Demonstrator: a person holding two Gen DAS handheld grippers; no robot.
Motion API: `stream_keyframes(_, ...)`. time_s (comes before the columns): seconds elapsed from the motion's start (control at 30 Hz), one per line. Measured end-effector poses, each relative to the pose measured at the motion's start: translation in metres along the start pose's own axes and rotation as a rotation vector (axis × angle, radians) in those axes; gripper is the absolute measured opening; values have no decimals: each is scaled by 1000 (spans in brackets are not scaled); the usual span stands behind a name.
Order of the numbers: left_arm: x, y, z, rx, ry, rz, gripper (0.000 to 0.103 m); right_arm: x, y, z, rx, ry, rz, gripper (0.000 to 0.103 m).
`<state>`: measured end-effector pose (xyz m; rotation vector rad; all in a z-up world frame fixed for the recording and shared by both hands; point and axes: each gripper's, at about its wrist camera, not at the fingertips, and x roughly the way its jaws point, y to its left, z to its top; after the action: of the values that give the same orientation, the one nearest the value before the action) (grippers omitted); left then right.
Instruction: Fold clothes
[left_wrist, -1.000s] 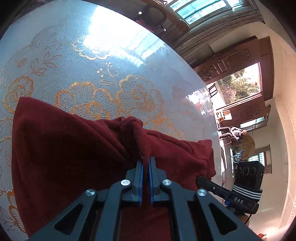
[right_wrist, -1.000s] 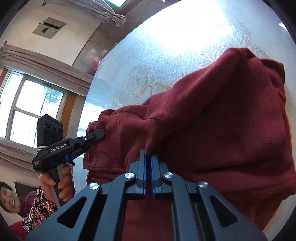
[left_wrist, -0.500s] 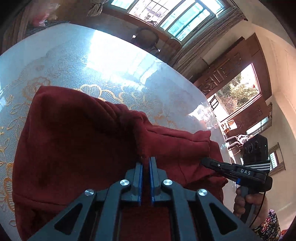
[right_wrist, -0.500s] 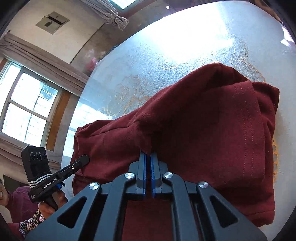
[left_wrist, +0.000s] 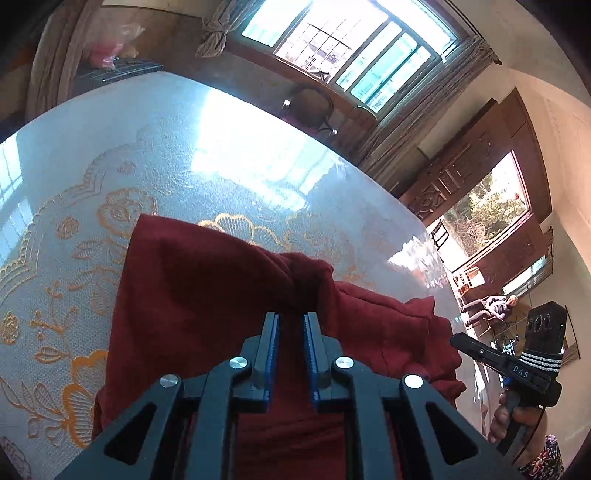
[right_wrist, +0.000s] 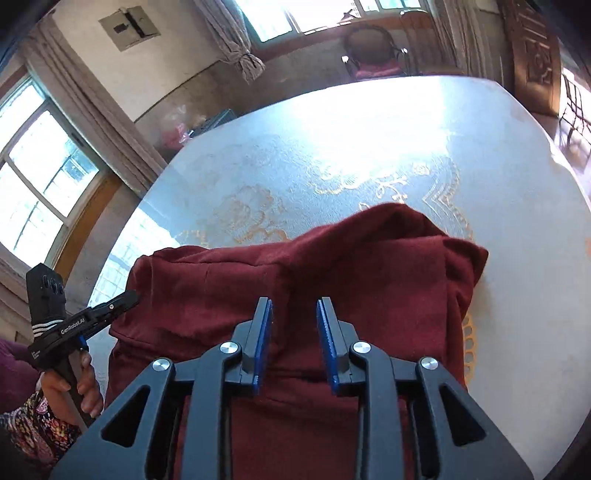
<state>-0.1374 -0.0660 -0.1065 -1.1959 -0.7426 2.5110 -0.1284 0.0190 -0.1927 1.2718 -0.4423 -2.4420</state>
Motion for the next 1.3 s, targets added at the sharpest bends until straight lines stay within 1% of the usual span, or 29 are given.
stream_keyframes(0.07,21,-20,13,21,4,-38,13,12,15,13,-27,-3,48,28)
stream_keyframes(0.1,32,-31,20,33,8,-58,13,24,21,17,-38,17,43,28)
stream_keyframes(0.13,47,-43,24,74,26,-50,13,37,25,20,-55,44,25,28)
stream_keyframes(0.17,62,-52,25,136,54,-3,13,50,29,22,-71,70,8,28)
stream_keyframes(0.2,79,-59,24,205,84,84,13,62,30,23,-89,95,-35,28)
stream_keyframes(0.23,89,-54,22,236,100,159,13,74,27,22,-108,120,-94,27)
stream_keyframes(0.27,98,-47,21,259,112,231,7,78,20,21,-94,113,-119,14)
stream_keyframes(0.3,98,-39,21,258,79,228,2,77,8,21,-56,84,-119,1)
stream_keyframes(0.33,97,-34,21,262,47,212,2,76,-3,21,-18,56,-120,0)
stream_keyframes(0.4,98,-32,22,256,41,190,2,73,-2,19,-15,45,-109,0)
stream_keyframes(0.53,86,-24,27,190,36,108,2,66,13,13,-46,47,-82,0)
stream_keyframes(0.57,79,-21,32,144,4,97,2,65,17,11,-53,48,-75,1)
stream_keyframes(0.6,66,-15,34,97,-49,109,8,63,21,10,-61,48,-68,4)
stream_keyframes(0.63,52,-7,34,53,-99,107,10,61,25,8,-69,49,-61,5)
stream_keyframes(0.67,42,2,34,5,-130,86,11,59,29,7,-76,49,-54,9)
stream_keyframes(0.7,39,6,32,-11,-121,82,11,58,33,5,-84,50,-47,15)
stream_keyframes(0.77,33,13,26,-28,-89,80,11,54,40,2,-99,51,-33,21)
stream_keyframes(0.83,40,14,15,6,-22,81,11,56,49,-3,-126,67,-28,21)
stream_keyframes(0.87,45,13,10,30,12,97,12,63,52,-10,-145,89,-42,21)
stream_keyframes(0.93,48,15,-4,92,33,148,9,76,52,-23,-164,133,-78,21)
stream_keyframes(1.0,41,15,-10,129,22,167,9,72,51,-29,-162,114,-89,20)
stream_keyframes(1.07,34,16,-10,125,22,146,11,67,53,-24,-135,132,-106,21)
stream_keyframes(1.1,33,16,-7,120,16,138,11,65,56,-20,-131,130,-86,21)
stream_keyframes(1.13,32,16,-4,115,8,130,12,63,61,-17,-133,120,-48,21)
stream_keyframes(1.17,31,16,-1,110,1,123,12,66,71,-8,-144,114,-25,21)
stream_keyframes(1.23,35,17,10,84,-20,120,12,80,103,11,-201,106,-19,23)
stream_keyframes(1.27,38,19,15,70,-25,119,13,87,118,21,-239,107,-16,26)
stream_keyframes(1.3,44,21,17,66,-19,116,13,97,134,30,-282,124,-17,27)
